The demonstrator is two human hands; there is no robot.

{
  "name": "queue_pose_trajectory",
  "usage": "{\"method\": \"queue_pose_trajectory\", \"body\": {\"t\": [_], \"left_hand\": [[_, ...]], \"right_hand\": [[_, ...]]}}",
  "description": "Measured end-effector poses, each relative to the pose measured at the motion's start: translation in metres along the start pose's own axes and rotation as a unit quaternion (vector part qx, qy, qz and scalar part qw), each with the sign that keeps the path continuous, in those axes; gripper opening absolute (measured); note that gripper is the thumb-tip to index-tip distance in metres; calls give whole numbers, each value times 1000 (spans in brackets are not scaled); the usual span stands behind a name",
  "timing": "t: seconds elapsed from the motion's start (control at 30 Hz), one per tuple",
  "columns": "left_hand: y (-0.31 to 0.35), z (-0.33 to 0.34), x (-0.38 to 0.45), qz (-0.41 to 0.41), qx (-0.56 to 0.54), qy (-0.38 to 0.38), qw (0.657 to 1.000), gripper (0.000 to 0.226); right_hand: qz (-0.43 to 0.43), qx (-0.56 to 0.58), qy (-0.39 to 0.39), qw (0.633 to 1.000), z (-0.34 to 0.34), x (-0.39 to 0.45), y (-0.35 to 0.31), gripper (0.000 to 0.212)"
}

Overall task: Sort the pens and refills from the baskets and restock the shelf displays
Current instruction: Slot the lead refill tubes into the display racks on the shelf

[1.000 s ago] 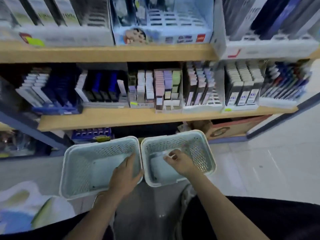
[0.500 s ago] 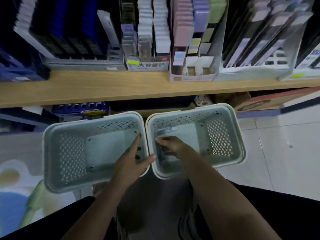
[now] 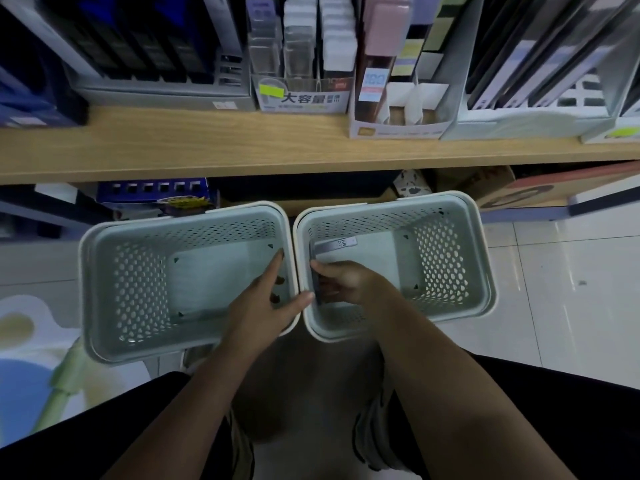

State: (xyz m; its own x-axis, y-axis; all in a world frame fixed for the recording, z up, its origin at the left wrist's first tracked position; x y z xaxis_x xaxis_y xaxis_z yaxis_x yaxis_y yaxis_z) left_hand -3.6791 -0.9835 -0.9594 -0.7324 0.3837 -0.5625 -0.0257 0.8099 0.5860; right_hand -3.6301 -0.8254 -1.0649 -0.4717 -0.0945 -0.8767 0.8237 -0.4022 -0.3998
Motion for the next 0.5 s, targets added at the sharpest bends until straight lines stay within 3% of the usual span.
{"method": "queue_pose_trajectory", "body": {"t": [0.1, 0.23, 0.37, 0.5], "left_hand": [[1, 0, 0, 0, 0, -4, 1000, 101], [0, 1, 1, 1, 6, -4, 1000, 100], [-2, 1, 3, 9, 12, 2, 1000, 96], [-3, 2, 4, 11, 6, 1, 1000, 95]], "right_hand": [[-20, -29, -16, 999, -3, -4, -4, 41], [-40, -47, -58, 996, 0, -10, -13, 17], [-69, -10, -62, 996, 5, -7, -20, 49], [-65, 33, -53, 996, 6, -2, -17, 47]]}}
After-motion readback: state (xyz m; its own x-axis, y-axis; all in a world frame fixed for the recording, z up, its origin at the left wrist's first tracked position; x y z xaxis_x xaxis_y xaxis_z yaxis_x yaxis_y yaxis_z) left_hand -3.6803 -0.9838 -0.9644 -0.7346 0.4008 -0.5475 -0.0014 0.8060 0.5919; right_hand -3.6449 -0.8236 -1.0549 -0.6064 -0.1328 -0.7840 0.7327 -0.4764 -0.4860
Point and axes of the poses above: each hand's wrist, its own x-axis towards the middle knuckle, its own z-axis out of the palm, y = z × x, the point moved 7 cm from there along x, towards the middle knuckle, and after that the axes turned 3 degrees about y, right-handed, at the moved point
